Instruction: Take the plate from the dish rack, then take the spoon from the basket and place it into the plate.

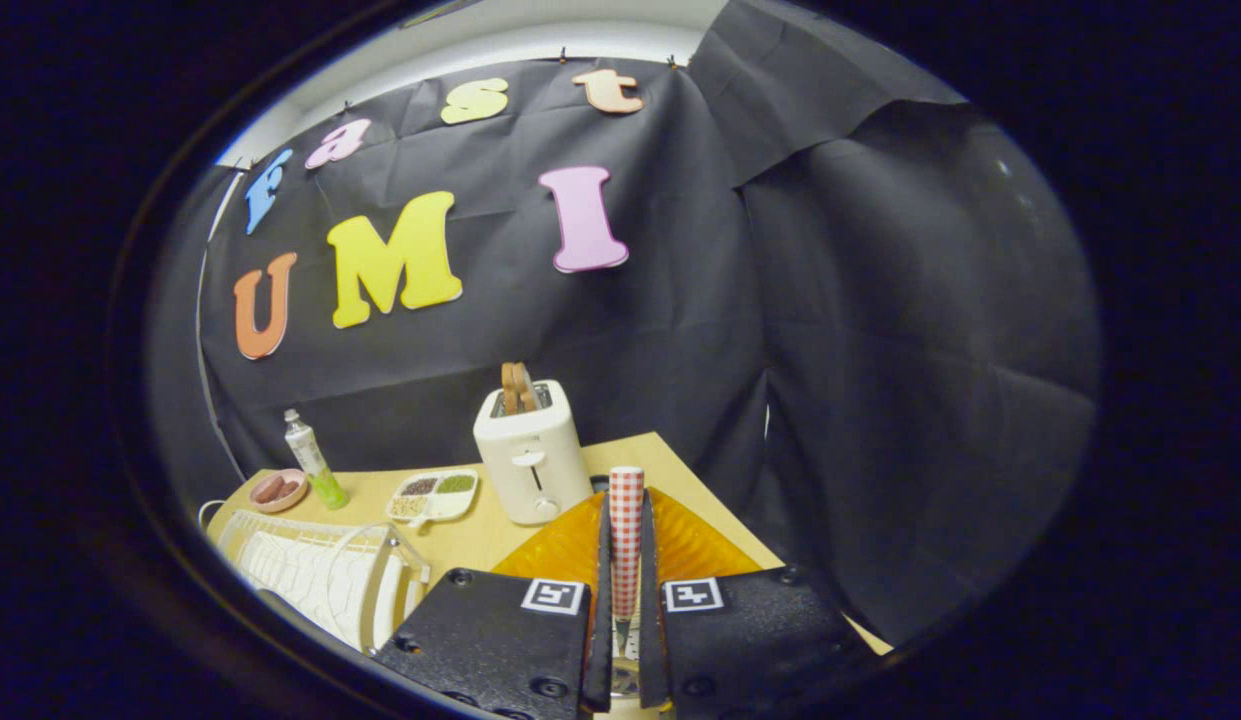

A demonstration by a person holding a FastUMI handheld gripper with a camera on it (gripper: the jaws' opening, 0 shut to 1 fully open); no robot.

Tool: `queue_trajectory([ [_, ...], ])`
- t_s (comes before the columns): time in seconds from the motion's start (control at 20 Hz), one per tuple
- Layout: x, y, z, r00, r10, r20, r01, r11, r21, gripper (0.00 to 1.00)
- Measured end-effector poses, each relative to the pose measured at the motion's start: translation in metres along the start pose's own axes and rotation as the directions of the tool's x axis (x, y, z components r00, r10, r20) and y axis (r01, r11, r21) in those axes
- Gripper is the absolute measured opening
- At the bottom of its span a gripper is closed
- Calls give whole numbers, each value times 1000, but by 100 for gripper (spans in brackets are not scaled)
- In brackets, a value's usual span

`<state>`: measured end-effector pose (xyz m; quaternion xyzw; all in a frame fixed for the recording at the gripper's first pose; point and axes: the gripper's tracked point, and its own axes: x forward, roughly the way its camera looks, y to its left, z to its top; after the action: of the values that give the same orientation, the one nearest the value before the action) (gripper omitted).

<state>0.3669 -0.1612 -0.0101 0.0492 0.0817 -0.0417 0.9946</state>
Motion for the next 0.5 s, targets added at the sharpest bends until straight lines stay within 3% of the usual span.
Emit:
queue_trajectory([
  [0.5, -144, 66, 131, 975, 86, 205, -74, 995, -68, 16],
])
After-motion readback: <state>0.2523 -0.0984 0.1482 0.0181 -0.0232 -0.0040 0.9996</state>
